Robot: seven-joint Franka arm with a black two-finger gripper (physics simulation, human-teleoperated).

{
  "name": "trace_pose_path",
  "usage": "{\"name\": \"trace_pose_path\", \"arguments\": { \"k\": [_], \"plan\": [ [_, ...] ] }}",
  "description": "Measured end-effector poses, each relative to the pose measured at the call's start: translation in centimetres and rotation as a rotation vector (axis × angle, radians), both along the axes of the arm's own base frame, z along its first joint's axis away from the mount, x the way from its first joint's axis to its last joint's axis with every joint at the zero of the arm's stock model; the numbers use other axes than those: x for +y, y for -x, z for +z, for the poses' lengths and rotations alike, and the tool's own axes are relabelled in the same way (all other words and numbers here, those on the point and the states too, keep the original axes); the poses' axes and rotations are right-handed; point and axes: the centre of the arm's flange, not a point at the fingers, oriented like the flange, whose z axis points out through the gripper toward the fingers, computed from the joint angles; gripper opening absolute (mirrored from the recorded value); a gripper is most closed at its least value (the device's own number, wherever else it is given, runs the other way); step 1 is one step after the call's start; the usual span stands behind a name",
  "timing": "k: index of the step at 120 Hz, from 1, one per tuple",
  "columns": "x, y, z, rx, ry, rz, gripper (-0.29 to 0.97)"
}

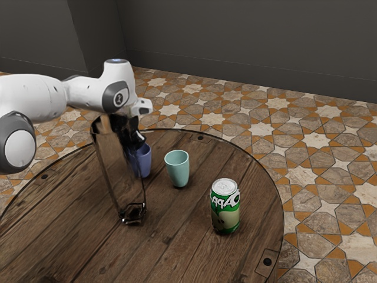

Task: Place the left cup onto the right cup

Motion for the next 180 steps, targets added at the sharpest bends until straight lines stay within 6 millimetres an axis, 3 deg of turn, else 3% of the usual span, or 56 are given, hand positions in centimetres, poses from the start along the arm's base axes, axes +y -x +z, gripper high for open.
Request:
{"name": "trace_pose_path", "arguments": {
  "k": [13,28,47,57,80,95,122,150,165,180],
  "plan": [
    [-1.8,-1.6,4.9,-0.077,-0.004,-0.024,-0.07],
    [-2.3,-2.5,9.2,-0.126,-0.009,-0.029,-0.09],
    [-2.8,-2.9,13.5,-0.166,-0.01,-0.035,-0.1],
    [-4.6,-2.9,14.4,-0.166,0.011,-0.056,-0.1],
    [-11.8,-2.7,15.3,-0.157,0.043,-0.146,-0.1],
    [-14.7,-2.4,15.3,-0.15,0.035,-0.174,-0.1],
    [-15.0,-2.1,14.7,-0.134,0.012,-0.142,-0.1],
    [-15.2,-0.1,14.1,-0.103,-0.021,-0.111,-0.1],
    [-14.1,-0.3,13.9,-0.111,-0.034,-0.077,-0.1],
    [-14.2,0.0,12.1,-0.087,-0.038,-0.067,-0.1]
  ]
}}
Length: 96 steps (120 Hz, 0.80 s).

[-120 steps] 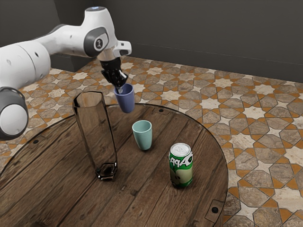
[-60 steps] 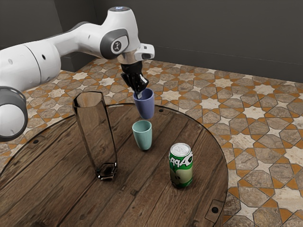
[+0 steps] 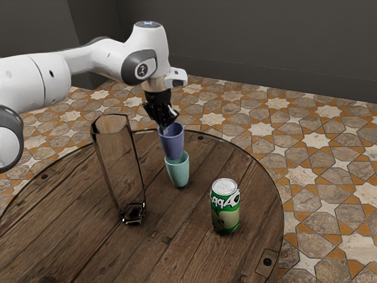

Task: Place the left cup onto the right cup

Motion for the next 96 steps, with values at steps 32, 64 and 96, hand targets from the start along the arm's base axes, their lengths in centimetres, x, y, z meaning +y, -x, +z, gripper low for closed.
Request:
{"name": "trace_pose_path", "arguments": {
  "k": [32,64,96],
  "plan": [
    [-0.7,0.2,-2.3,0.015,0.013,0.016,0.11],
    [0.7,0.4,1.1,-0.027,-0.001,0.046,0.52],
    [3.0,6.7,14.0,-0.032,-0.075,0.114,0.63]
  ]
}}
